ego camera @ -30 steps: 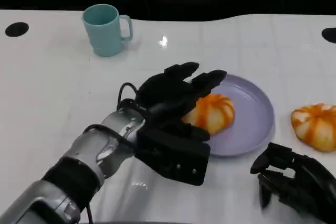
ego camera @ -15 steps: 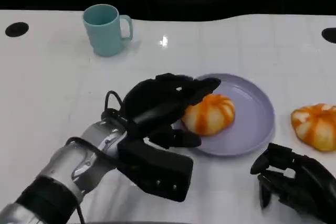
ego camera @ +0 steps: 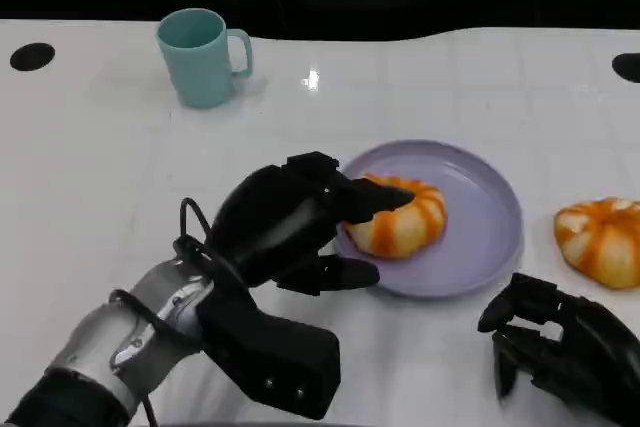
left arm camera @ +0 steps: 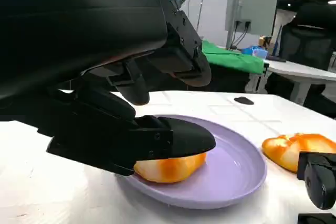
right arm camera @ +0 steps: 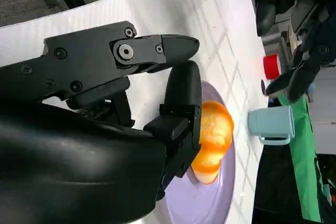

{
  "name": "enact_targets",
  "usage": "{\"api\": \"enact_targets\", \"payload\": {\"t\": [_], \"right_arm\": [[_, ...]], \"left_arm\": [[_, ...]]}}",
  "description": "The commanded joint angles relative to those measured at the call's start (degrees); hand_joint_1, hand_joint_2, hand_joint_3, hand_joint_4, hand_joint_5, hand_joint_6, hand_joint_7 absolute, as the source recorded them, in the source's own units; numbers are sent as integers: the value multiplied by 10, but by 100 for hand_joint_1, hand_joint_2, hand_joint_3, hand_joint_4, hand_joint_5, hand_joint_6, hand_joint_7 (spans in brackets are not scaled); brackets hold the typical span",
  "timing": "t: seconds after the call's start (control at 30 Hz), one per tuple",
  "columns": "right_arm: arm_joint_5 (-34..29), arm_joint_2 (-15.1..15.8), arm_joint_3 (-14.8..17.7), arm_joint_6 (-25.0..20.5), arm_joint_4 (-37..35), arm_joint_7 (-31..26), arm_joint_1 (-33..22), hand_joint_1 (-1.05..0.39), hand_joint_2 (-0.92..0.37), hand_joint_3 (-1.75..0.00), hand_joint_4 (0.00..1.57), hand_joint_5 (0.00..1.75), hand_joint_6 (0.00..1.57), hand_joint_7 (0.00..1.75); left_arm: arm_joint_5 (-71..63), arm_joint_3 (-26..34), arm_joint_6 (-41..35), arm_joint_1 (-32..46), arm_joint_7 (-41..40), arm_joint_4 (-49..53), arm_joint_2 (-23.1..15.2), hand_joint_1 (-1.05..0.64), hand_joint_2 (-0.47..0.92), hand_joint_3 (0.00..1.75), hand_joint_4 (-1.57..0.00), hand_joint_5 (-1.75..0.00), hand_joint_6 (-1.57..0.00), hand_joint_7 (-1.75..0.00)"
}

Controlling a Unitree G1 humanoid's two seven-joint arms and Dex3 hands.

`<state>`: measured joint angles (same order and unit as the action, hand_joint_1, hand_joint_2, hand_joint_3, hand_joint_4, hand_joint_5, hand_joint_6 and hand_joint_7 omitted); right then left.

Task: Grasp the bread from the table and place it into the plate.

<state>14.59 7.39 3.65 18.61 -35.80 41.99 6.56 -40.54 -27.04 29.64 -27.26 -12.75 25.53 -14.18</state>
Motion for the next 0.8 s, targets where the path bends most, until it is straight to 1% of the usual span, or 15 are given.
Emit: {"api": "enact_targets", "payload": {"t": [0.03,0.07,0.1,0.13,0.17,0.2,0.23,0.27,0.37,0.47,0.57,0.7,0.8], "right_arm": [[-2,10,1,-10,-3,1,-12,-49,-92,-25,67,175,69,138],[-3,10,1,-12,-1,0,-12,-50,-92,-25,67,175,69,138],[-4,11,0,-13,0,-1,-13,-50,-92,-26,67,175,68,138],[-4,11,0,-14,1,-2,-13,-50,-92,-26,67,175,68,138],[-2,11,0,-19,4,-2,-13,-50,-92,-25,67,175,68,138],[-1,11,0,-22,6,-2,-14,-49,-92,-25,67,175,68,138],[-1,11,1,-22,7,-1,-15,-49,-92,-25,67,175,68,137],[-2,11,1,-21,8,-1,-15,-49,-92,-25,66,175,68,137],[-2,12,1,-16,6,2,-15,-49,-92,-25,65,175,68,136],[-4,13,0,-19,9,0,-15,-50,-92,-25,65,175,68,136],[-5,14,0,-21,10,-1,-15,-50,-92,-25,64,175,68,136],[-4,14,0,-21,11,-1,-15,-50,-92,-25,64,175,68,136],[-6,15,-2,-25,16,-4,-18,-50,-92,-25,64,175,68,136]], "left_arm": [[82,42,55,83,-21,-38,5,-58,92,43,-61,-110,-79,-31],[102,48,65,96,-16,-41,9,-58,92,46,-64,-126,-75,-57],[116,53,73,105,-11,-44,12,-58,92,47,-64,-135,-68,-80],[125,56,77,111,-6,-46,15,-58,92,48,-64,-140,-63,-93],[151,59,78,120,17,-51,16,-59,92,49,-64,-147,-60,-105],[170,61,78,126,34,-55,17,-59,92,51,-62,-158,-56,-121],[190,63,76,134,53,-61,17,-60,92,52,-60,-164,-54,-129],[211,66,72,143,71,-69,18,-61,92,54,-60,-170,-51,-142],[259,75,68,163,111,-86,21,-60,92,54,-63,-174,-45,-167],[307,85,83,176,147,-86,29,-58,92,54,-67,-175,-45,-174],[347,93,89,187,179,-88,38,-58,92,53,-70,-175,-47,-175],[358,103,88,192,200,-91,45,-58,92,53,-72,-175,-47,-175],[429,110,29,242,235,-133,58,-61,92,53,-70,-175,-48,-175]]}}
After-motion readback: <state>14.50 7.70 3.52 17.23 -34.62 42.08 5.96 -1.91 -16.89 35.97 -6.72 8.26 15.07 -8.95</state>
